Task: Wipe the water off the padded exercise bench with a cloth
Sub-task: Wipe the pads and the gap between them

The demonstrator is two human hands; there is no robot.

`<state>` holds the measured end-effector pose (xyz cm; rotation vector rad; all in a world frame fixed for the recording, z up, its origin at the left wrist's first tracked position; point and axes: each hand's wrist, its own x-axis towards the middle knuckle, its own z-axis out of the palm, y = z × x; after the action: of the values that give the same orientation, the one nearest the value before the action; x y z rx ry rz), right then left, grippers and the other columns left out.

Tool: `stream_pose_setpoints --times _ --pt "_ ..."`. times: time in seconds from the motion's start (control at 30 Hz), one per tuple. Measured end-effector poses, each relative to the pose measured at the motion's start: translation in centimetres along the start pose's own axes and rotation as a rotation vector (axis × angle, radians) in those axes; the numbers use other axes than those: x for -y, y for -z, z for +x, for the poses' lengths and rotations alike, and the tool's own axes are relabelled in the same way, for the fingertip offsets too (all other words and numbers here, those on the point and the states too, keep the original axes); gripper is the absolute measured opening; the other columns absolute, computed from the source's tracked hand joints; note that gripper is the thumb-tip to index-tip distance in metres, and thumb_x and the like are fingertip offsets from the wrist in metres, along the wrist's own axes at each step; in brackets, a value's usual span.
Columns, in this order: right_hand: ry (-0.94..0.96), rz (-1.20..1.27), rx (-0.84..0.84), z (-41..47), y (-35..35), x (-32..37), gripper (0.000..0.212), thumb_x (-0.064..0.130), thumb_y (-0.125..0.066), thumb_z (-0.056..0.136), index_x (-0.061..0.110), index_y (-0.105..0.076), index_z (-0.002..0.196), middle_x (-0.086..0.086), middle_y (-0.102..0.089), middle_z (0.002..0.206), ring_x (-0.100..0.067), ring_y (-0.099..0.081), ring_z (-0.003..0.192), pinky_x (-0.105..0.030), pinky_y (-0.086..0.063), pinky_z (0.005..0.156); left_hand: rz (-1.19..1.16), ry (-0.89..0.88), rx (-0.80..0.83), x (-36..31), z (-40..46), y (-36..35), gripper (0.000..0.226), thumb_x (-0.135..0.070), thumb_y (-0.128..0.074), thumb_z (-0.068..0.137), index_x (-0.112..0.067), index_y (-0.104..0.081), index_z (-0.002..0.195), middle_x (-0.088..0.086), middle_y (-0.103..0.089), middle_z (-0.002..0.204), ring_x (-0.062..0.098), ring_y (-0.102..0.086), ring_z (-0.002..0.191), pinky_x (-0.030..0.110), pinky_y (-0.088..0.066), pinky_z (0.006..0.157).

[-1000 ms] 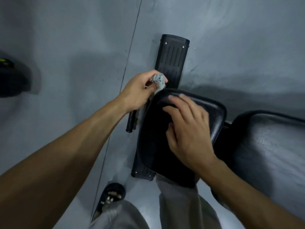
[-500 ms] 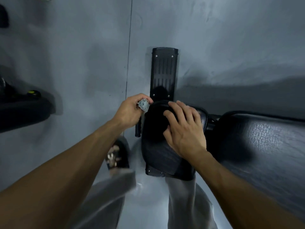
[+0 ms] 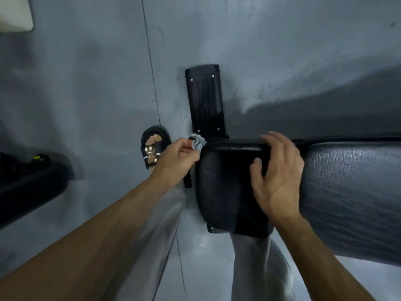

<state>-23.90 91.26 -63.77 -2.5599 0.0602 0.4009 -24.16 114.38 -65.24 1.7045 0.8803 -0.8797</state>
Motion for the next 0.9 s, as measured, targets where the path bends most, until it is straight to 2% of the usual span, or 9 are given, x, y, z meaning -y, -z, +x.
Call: stream_pose_setpoints --times 0.13,0.27,0.37,0.5,0.63,0.7,0.77,0.83,0.9 --pt "-0.074 0.032 0.001 0.3 -2.4 0.8 0.052 0.018 -0.047 0.101 0.004 -0.040 0.151 -0.014 -0.041 0.155 -0.029 -0.035 0.146 -0.047 -0.029 0.121 0.230 -0.071 0.042 0.2 0.7 -0.3 0.030 -0.043 -0.074 0.090 -0.025 -0.062 0.110 -0.008 -0.071 0.101 0.009 -0.069 0.094 0.029 -0.053 0.086" --pt "-0.135 -0.079 -0.025 0.5 -4.2 1.2 0.057 0.026 -0.039 0.098 0.006 -0.040 0.152 -0.010 -0.043 0.155 -0.029 -0.033 0.148 -0.051 -0.029 0.120 0.279 -0.265 -0.037 0.3 1.0 -0.5 0.011 -0.030 -0.058 0.104 -0.020 -0.062 0.108 -0.008 -0.066 0.088 0.007 -0.064 0.080 0.022 -0.048 0.075" --pt "-0.114 -0.104 -0.010 0.5 -4.3 0.8 0.058 0.027 -0.039 0.097 0.004 -0.042 0.150 -0.012 -0.047 0.151 -0.031 -0.036 0.146 -0.051 -0.030 0.119 0.289 -0.419 -0.088 -0.3 1.0 -1.1 0.014 -0.022 -0.055 0.106 -0.016 -0.067 0.110 -0.005 -0.067 0.083 0.011 -0.064 0.077 0.023 -0.049 0.072" --pt "-0.125 -0.136 -0.012 0.6 -4.6 0.6 0.056 0.026 -0.041 0.097 0.005 -0.044 0.148 -0.012 -0.049 0.148 -0.031 -0.038 0.144 -0.051 -0.031 0.118 0.418 -0.569 0.013 -3.0 2.3 -3.6 0.019 -0.026 -0.054 0.106 -0.018 -0.069 0.116 -0.008 -0.072 0.091 0.005 -0.064 0.082 0.019 -0.047 0.075" --pt "-0.082 -0.107 0.064 0.7 -3.6 0.3 0.058 0.027 -0.039 0.099 0.005 -0.038 0.153 -0.012 -0.045 0.154 -0.030 -0.035 0.147 -0.049 -0.026 0.122 0.411 -0.522 -0.006 -2.2 2.1 -2.5 0.017 -0.026 -0.053 0.106 -0.016 -0.066 0.112 -0.014 -0.065 0.082 -0.002 -0.061 0.076 0.012 -0.043 0.070" --pt "-0.049 -0.087 0.139 1.1 -2.6 0.4 0.063 0.027 -0.040 0.101 0.007 -0.025 0.159 -0.010 -0.033 0.163 -0.026 -0.026 0.153 -0.046 -0.020 0.126 0.382 -0.414 -0.047 -0.6 1.6 -1.1 0.013 -0.026 -0.053 0.106 -0.019 -0.064 0.103 -0.010 -0.065 0.078 0.002 -0.061 0.073 0.021 -0.044 0.067" --pt "-0.004 -0.026 0.181 1.9 -0.7 0.4 0.068 0.022 -0.044 0.103 0.009 -0.013 0.162 -0.007 -0.018 0.169 -0.018 -0.014 0.157 -0.045 -0.016 0.127 0.336 -0.315 -0.075 0.3 1.0 -0.7 0.012 -0.024 -0.054 0.105 -0.022 -0.063 0.097 -0.011 -0.063 0.075 0.000 -0.059 0.069 0.022 -0.042 0.065" --pt "0.010 0.000 0.133 3.1 2.0 0.0 0.068 0.015 -0.045 0.103 0.008 -0.013 0.162 -0.008 -0.015 0.170 -0.018 -0.011 0.157 -0.046 -0.016 0.128 0.288 -0.293 -0.116 -0.1 0.7 -1.3 0.013 -0.023 -0.056 0.105 -0.019 -0.067 0.101 -0.010 -0.067 0.081 0.003 -0.063 0.076 0.024 -0.048 0.070" --pt "-0.014 -0.059 0.068 4.2 5.1 -1.7 0.068 0.011 -0.044 0.101 0.007 -0.013 0.161 -0.009 -0.017 0.169 -0.019 -0.012 0.156 -0.046 -0.012 0.128 0.296 -0.380 -0.094 -2.1 0.7 -3.1 0.015 -0.024 -0.056 0.105 -0.018 -0.069 0.108 -0.008 -0.071 0.090 0.006 -0.065 0.082 0.019 -0.048 0.074"
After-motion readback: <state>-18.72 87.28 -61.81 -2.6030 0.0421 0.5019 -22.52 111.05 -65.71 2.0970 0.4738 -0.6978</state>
